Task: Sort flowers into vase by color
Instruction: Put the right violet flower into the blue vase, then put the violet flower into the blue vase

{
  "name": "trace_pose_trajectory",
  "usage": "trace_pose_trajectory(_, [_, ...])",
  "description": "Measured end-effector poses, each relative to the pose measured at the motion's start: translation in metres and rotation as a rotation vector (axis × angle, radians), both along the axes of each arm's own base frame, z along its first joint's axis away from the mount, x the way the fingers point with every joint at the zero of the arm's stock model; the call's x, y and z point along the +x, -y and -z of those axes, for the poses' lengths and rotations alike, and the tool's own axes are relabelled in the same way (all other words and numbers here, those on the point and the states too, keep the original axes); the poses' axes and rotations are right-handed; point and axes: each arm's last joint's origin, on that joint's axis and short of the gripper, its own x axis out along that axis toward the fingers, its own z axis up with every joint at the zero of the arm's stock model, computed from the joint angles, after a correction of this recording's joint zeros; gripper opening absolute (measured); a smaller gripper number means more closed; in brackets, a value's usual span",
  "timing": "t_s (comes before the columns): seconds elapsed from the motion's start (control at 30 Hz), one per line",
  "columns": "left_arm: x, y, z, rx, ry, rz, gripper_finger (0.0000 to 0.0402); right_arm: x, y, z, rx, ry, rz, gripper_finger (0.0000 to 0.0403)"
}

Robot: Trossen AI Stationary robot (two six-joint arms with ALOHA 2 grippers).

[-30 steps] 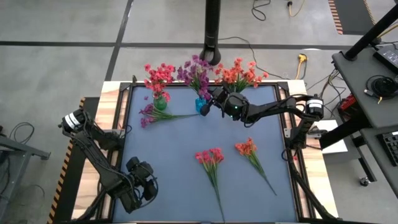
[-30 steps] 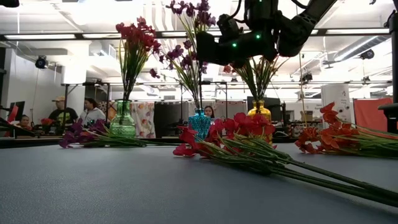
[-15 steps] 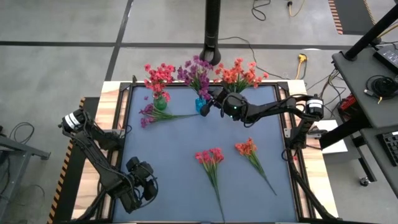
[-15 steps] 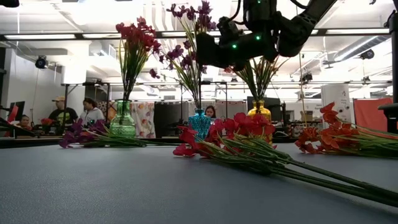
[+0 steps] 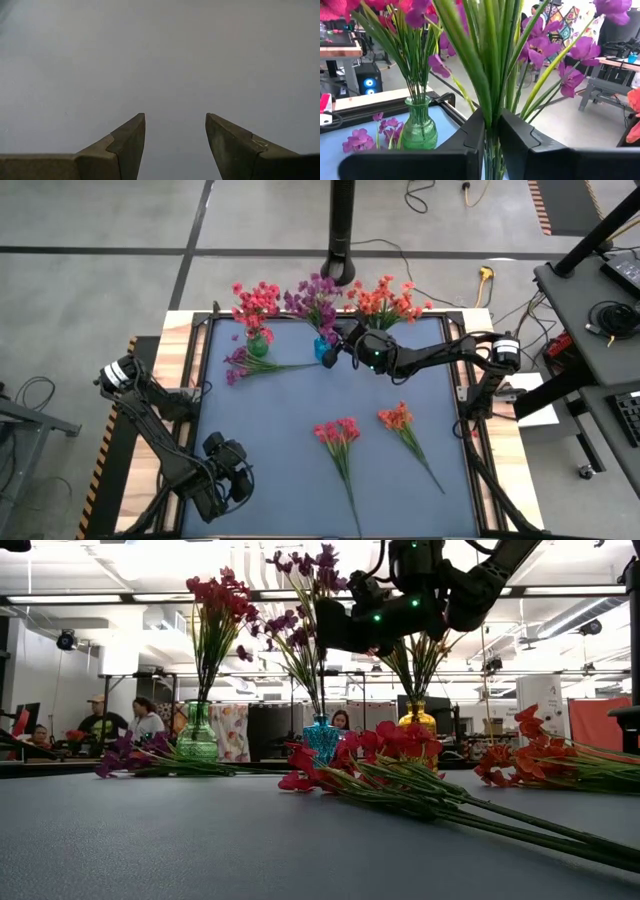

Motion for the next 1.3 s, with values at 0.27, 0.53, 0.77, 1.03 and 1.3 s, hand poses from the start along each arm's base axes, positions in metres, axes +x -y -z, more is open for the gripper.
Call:
trace_pose_trajectory(0.27, [0.0,0.0,0.0,0.0,0.0,0.0,0.0192,0.0,0.0,0.0,0.006,0.001,0.001,0.0104])
trace_pose_trajectory(0.53, [0.0,0.0,0.0,0.0,0.0,0.0,0.0192,0.0,0.0,0.005,0.019,-0.048,0.004,0.0167])
trace_pose_trajectory(0.77, [0.0,0.0,0.0,-0.003,0.002,-0.005,0.0192,-0.001,-0.001,0.012,0.038,-0.126,0.001,0.0219])
trace_pose_trajectory(1.03, [0.0,0.0,0.0,-0.01,0.006,-0.018,0.0192,-0.008,-0.01,-0.003,0.045,-0.155,-0.016,0.0271])
trace_pose_trajectory(1.3, [0.002,-0.001,-0.001,0.012,0.05,-0.025,0.0192,-0.02,-0.026,-0.028,0.052,-0.142,-0.056,0.0296])
